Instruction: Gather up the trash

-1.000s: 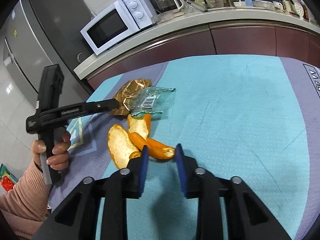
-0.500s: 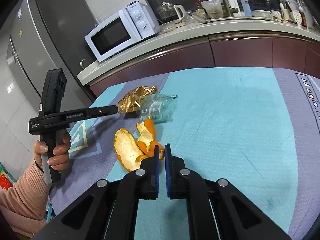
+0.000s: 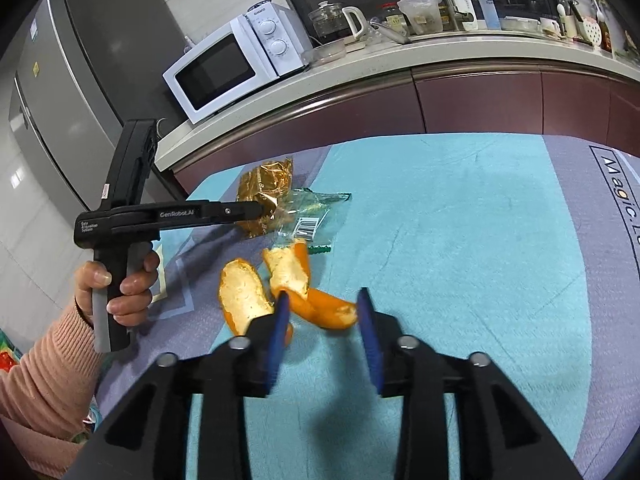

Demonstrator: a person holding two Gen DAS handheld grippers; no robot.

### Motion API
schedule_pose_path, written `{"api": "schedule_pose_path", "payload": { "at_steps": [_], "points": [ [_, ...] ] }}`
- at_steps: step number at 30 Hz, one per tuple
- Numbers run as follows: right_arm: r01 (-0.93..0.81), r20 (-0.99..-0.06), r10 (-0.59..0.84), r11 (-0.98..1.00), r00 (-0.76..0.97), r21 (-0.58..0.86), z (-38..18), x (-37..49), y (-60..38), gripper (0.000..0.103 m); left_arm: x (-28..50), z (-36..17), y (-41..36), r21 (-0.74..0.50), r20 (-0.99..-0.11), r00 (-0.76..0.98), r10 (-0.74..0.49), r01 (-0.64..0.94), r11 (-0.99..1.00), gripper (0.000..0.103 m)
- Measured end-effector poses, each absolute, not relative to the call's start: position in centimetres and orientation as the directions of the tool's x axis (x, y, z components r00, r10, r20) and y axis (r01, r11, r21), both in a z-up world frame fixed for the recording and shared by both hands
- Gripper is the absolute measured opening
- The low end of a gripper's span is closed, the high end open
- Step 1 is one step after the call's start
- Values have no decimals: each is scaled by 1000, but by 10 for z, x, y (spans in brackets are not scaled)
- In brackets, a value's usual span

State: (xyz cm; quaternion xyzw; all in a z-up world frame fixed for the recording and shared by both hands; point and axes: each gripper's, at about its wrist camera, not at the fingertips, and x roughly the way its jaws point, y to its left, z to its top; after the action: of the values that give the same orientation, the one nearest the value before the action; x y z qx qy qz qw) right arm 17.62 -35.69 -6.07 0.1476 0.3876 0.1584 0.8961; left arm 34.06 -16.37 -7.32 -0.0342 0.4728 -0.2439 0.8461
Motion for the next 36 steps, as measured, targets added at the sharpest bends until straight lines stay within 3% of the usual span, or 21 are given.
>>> {"api": "schedule_pose_path", "payload": {
  "at_steps": [3,12,23,36],
  "points": [
    [-161,-651,401,904,644,397,-62,182,-360,37,336,-73,-169,-271,-783,441,-438,392,879,20],
    [-218,-692,409,911,594,351,-69,192,-343,43,317,-62,-163,-271,-757,465,-460,418,867,4],
    [-243,-696,379,926,610,291,-66,186,-331,17,273,-40,-146,-231,-714,518,-470,460,858,3],
    [-272,-609,404,914,683,302,-31,158,-328,13,199,-17,-97,-174,-681,567,-464,490,854,3]
  ]
}}
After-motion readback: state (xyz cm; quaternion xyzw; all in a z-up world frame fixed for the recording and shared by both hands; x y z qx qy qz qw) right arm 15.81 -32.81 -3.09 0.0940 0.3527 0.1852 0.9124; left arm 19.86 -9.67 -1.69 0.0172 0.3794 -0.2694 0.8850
